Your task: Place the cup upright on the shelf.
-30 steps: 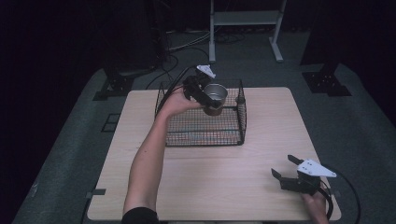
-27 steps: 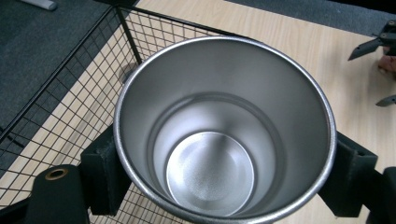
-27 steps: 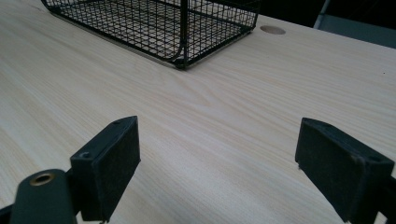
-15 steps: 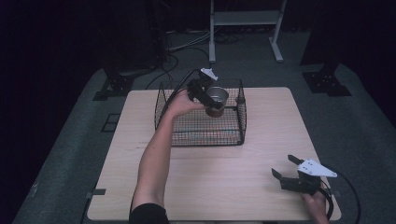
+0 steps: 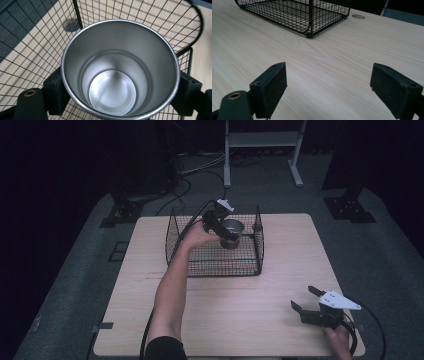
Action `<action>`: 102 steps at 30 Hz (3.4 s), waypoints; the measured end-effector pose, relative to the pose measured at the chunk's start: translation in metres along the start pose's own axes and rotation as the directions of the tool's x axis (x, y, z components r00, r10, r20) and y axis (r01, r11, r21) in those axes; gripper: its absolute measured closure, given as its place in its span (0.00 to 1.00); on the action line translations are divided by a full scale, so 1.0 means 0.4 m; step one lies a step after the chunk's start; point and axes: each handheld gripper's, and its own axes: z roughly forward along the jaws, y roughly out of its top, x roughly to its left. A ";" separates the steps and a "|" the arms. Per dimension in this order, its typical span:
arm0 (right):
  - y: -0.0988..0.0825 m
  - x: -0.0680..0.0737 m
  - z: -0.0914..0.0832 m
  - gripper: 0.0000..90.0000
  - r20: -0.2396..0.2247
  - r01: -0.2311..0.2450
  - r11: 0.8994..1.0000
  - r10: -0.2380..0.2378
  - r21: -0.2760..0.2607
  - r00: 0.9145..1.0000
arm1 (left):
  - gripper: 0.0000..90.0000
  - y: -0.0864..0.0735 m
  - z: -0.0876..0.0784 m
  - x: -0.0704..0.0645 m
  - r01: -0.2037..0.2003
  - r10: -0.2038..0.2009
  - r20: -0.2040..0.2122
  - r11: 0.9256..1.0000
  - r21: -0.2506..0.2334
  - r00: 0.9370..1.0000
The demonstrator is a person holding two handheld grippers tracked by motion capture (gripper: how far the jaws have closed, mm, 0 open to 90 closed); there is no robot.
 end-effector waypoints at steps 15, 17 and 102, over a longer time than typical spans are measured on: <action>0.000 -0.002 0.000 0.15 -0.003 0.003 1.000 -0.003 -0.005 1.000 | 0.20 -0.016 0.050 0.018 0.024 -0.024 0.001 0.997 0.069 1.000; 0.000 -0.002 0.000 0.15 -0.005 0.000 1.000 0.000 -0.003 1.000 | 0.20 -0.018 0.055 0.020 0.026 -0.026 0.001 0.997 0.079 1.000; 0.000 -0.002 0.001 0.15 0.000 -0.010 1.000 0.010 -0.005 1.000 | 0.09 -0.083 0.041 0.005 0.058 -0.054 -0.035 0.990 0.130 0.998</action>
